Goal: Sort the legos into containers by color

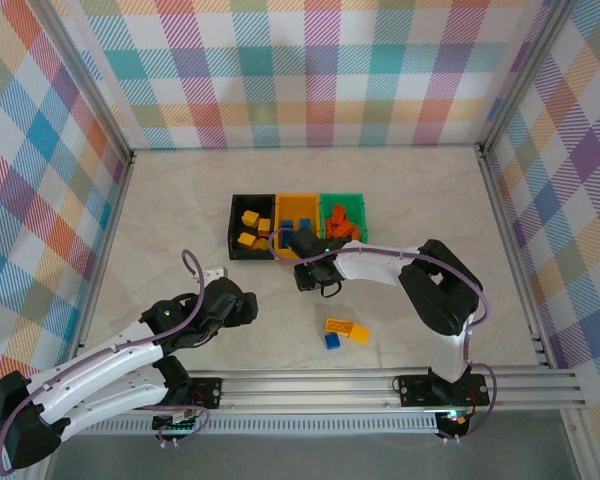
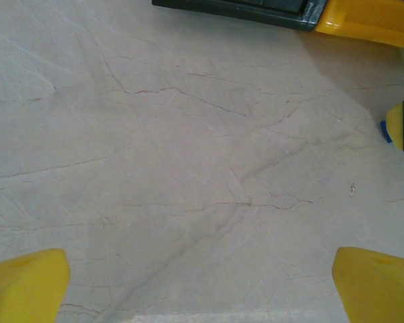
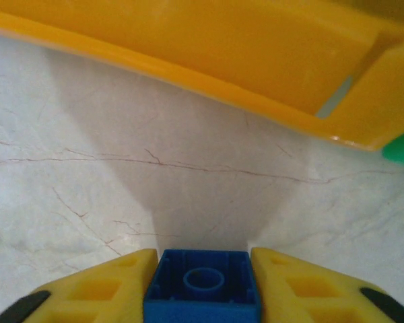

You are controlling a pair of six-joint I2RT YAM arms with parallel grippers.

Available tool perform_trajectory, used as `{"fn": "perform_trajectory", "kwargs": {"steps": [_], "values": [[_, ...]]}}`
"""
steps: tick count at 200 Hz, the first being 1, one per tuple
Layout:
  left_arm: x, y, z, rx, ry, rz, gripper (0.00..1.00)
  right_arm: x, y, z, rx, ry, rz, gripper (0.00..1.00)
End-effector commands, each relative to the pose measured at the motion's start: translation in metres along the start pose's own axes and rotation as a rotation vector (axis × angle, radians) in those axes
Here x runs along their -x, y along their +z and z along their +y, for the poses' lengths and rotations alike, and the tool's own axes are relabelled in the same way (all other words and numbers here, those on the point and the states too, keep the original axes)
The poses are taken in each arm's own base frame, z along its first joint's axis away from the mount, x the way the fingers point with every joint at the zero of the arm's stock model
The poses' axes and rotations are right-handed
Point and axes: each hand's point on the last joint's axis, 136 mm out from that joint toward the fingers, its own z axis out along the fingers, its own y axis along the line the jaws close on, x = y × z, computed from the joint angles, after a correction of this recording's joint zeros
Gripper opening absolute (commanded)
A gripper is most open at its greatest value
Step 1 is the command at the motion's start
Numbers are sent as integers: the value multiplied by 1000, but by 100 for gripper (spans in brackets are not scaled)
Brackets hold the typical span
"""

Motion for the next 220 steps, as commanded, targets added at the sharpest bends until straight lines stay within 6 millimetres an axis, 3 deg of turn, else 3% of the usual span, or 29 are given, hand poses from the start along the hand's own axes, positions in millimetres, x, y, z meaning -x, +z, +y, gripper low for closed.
{"fn": "perform_trajectory", "kwargs": {"steps": [1, 27, 43, 106, 121, 144, 171, 187, 207, 220], "values": [[7, -4, -7, -27, -20, -15, 100, 27, -37, 11, 53, 14, -117, 36], [8, -5, -11, -40, -11, -12, 100, 56, -71, 18, 81, 5, -223, 36], [7, -4, -15, -56, -6, -2, 100, 75, -78, 18, 80, 8, -253, 37], [2, -6, -23, -95, 9, 42, 100, 149, -51, 13, 71, 29, -294, 38], [2, -7, -24, -99, 12, 47, 100, 163, -51, 14, 77, 18, -304, 45], [2, -8, -28, -115, 15, 52, 100, 174, -57, 13, 66, 14, -307, 67], [3, -10, -37, -150, 29, 61, 100, 171, -83, 13, 90, 14, -332, 74], [3, -10, -43, -171, 45, 75, 100, 156, -103, 9, 113, 34, -331, 76], [2, -8, -51, -186, 74, 94, 100, 116, -119, 1, 132, 65, -285, 77], [2, -6, -54, -183, 90, 104, 100, 78, -122, -7, 126, 83, -223, 77]]}}
